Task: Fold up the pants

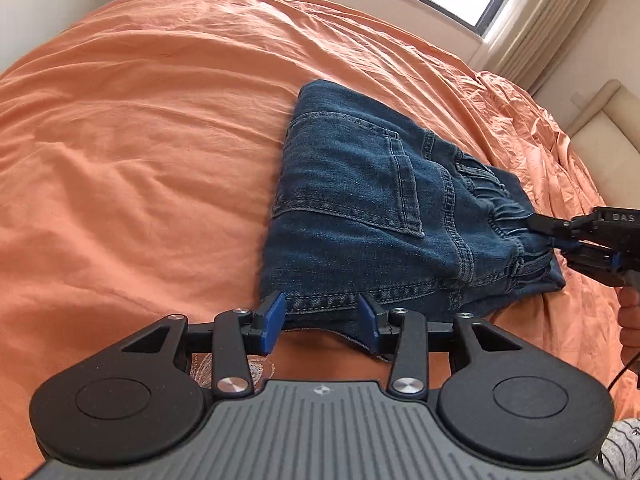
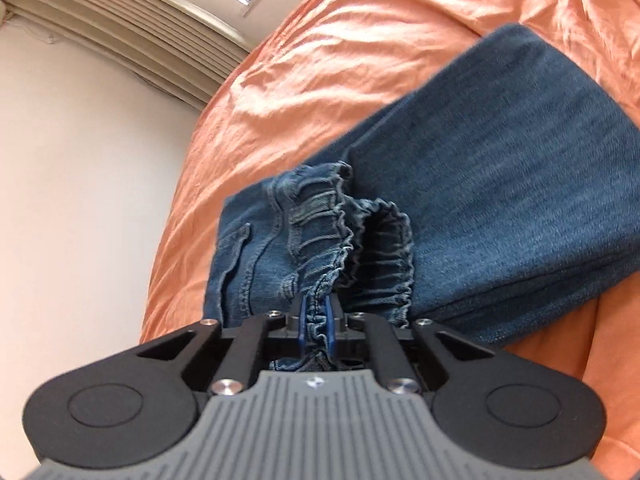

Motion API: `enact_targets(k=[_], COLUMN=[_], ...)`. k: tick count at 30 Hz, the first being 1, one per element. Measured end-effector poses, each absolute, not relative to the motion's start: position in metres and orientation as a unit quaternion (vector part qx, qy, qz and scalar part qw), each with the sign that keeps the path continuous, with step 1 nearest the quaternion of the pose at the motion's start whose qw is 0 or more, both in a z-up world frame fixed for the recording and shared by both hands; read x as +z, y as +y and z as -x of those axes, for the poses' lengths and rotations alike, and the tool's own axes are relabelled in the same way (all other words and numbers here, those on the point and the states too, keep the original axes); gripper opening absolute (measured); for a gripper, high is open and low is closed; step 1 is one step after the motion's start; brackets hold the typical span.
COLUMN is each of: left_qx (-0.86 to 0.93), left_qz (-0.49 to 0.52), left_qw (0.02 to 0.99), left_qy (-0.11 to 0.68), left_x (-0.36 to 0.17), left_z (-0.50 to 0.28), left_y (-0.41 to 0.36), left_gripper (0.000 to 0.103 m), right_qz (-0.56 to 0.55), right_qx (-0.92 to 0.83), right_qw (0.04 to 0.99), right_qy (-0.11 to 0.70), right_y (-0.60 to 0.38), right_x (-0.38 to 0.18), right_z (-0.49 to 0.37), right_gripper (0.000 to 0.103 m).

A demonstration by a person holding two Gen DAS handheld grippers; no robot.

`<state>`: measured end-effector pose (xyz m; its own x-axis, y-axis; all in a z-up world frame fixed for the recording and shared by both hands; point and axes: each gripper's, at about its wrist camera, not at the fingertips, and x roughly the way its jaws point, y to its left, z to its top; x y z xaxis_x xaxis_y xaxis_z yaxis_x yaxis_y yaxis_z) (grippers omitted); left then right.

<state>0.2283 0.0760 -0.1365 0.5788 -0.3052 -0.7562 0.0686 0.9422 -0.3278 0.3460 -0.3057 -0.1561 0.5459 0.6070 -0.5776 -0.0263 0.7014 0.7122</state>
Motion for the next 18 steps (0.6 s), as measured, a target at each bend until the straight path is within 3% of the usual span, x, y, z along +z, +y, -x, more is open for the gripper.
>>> enact_targets(k=[6, 12, 18], left_qx=[-0.115, -0.109, -0.106], left_qz=[0.195, 0.239, 0.211], left_qw=[0.878, 0.877, 0.888], left_qy=[0.421, 0.402, 0.395], left_x=[-0.134, -0.134, -0.125], left_z=[-0.220, -0.218, -0.235], left_y=[0.092, 0.105, 0.085], left_gripper=[0.048, 0.048, 0.048], right_qz=[-0.283, -0.260, -0.262], right_qx=[0.242, 0.180, 0.151], right_qw=[0.841, 0.824, 0.809], right_qy=[0.393, 0.471, 0.504], right_y=[-0.299, -0.310, -0.306], right_x=[-0.104, -0.170, -0.220], right_z=[-0.313, -0.297, -0.300], right_gripper=[0.003, 0.002, 0.002])
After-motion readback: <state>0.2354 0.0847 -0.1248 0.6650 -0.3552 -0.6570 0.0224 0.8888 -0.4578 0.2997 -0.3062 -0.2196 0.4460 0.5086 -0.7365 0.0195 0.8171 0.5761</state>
